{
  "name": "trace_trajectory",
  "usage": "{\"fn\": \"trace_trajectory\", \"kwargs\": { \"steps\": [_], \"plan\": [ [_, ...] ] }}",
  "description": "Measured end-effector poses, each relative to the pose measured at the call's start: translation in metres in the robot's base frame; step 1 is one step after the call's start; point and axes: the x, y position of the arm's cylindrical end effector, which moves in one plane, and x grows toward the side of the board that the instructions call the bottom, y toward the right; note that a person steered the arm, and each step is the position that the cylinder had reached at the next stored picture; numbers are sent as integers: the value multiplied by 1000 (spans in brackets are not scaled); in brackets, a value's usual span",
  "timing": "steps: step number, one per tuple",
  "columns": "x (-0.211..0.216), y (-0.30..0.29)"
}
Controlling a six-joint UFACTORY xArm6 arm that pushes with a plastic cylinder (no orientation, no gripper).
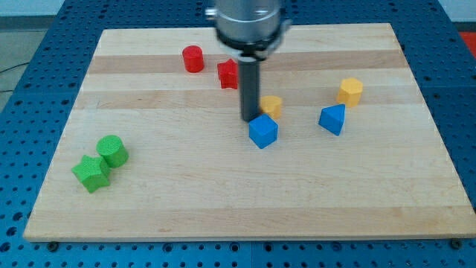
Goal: Push the blue triangle to the bottom center
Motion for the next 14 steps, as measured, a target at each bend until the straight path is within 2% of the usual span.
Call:
{"fn": "trace_trajectory", "kwargs": {
  "steps": [2, 4, 5, 6, 7, 8, 9, 10, 11, 12, 13, 14],
  "plan": [
    [-19, 97],
    [-13, 88],
    [15, 66],
    [40, 73],
    [72, 102],
    [59, 189],
    [15, 179],
    [40, 95],
    [41, 54],
    [39, 124],
    [18, 123],
    [16, 62]
  ]
}}
